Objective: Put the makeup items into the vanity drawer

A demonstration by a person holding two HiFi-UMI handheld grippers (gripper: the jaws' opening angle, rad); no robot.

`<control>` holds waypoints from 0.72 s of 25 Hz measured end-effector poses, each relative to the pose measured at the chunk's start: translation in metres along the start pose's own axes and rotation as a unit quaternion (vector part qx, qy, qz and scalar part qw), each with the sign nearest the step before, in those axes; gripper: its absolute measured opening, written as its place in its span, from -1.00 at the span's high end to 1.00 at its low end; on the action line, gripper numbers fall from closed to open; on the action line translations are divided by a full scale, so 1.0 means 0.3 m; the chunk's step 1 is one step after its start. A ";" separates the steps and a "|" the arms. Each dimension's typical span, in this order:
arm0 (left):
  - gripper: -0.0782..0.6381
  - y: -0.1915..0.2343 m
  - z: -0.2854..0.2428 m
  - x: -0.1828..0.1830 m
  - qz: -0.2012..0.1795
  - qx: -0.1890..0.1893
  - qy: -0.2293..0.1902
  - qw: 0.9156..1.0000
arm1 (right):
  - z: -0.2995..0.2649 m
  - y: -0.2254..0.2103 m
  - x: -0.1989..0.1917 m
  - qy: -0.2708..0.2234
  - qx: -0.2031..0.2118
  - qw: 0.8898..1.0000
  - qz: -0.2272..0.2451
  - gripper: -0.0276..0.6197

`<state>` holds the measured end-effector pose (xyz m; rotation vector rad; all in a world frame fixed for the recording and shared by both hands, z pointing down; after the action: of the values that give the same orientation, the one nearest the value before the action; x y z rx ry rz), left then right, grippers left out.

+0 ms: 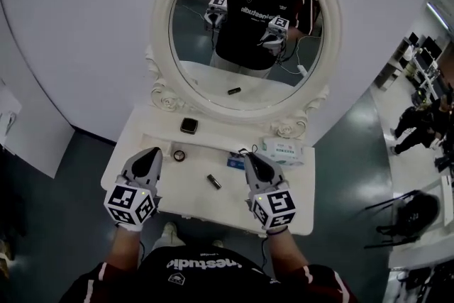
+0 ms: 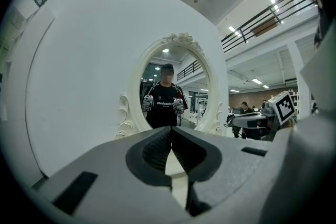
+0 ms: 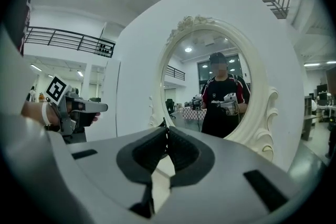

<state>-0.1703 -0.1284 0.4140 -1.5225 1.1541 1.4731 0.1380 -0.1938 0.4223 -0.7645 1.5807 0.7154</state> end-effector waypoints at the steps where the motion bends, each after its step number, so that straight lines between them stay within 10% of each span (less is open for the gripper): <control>1: 0.76 0.028 0.002 0.006 0.000 -0.002 -0.001 1.000 | -0.022 0.021 0.004 0.002 0.000 1.000 0.004 0.85; 18: 0.77 0.457 0.095 -0.004 0.022 0.004 -0.006 1.000 | -0.400 0.454 0.001 0.034 0.051 0.994 0.085 0.85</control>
<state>-0.3082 -0.1491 0.4248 -1.4892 1.1908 1.5032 -0.0417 -0.2080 0.4423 -0.5895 1.7465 0.7311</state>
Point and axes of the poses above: the fingertips, and each gripper's own axes: z backward along the fingers, y to its left, x out of its top, the point moved 9 cm from there along z, backward along the fingers, and after that the axes turned 4 degrees about -x, right-handed, at the moved point
